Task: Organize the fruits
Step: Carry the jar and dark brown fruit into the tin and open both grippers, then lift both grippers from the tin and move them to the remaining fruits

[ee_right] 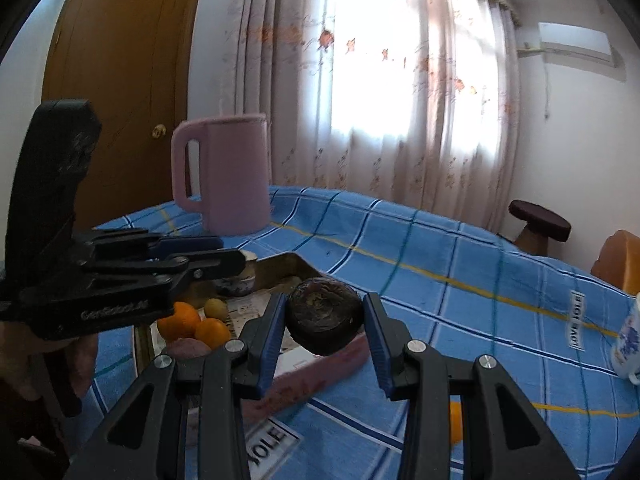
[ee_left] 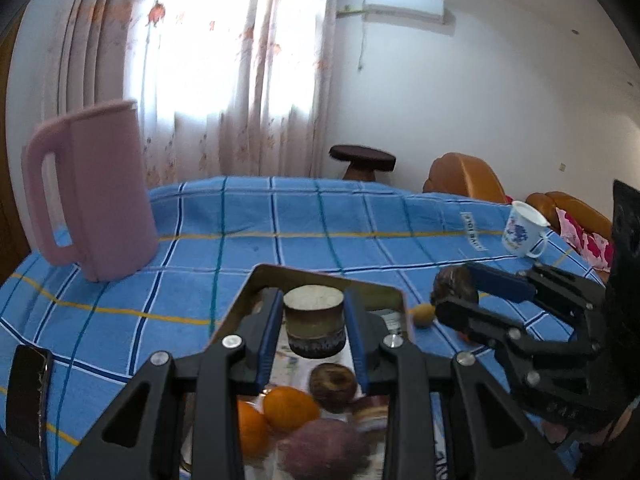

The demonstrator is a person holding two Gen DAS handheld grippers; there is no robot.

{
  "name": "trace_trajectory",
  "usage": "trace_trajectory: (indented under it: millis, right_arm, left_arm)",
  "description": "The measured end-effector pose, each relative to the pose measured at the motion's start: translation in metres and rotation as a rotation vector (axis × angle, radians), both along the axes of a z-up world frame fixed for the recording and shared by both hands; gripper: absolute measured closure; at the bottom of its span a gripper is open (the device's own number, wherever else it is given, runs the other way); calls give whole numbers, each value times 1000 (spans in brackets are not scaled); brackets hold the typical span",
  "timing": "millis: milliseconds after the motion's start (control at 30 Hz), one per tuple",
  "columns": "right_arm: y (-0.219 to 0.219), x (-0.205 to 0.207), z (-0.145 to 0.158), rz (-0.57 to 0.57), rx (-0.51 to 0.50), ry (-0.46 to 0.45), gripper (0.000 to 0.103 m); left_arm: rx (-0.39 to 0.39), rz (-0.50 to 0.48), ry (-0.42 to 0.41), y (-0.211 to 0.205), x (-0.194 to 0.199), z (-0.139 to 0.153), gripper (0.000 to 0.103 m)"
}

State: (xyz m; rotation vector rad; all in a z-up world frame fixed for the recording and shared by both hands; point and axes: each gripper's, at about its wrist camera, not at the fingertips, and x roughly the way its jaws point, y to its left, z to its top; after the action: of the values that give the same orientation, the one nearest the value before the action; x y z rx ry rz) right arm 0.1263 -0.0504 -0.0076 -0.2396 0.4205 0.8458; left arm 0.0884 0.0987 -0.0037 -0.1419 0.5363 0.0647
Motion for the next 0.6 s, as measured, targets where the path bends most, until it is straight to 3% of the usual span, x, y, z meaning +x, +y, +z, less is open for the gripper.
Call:
trace_trajectory:
  millis: [400, 433, 533, 600]
  right_arm:
    - [32, 25, -29, 11, -67, 143, 62]
    - [30, 25, -28, 13, -60, 147, 61]
    - [15, 24, -23, -19, -25, 144, 44]
    - [-2, 23, -19, -36, -10, 142, 43]
  left_arm:
    - [-1, 13, 98, 18, 25, -14, 70]
    - [-5, 17, 94, 19, 24, -14, 67]
    - [-17, 35, 67, 21, 17, -12, 48]
    - [-13, 52, 42, 18, 8, -10, 38]
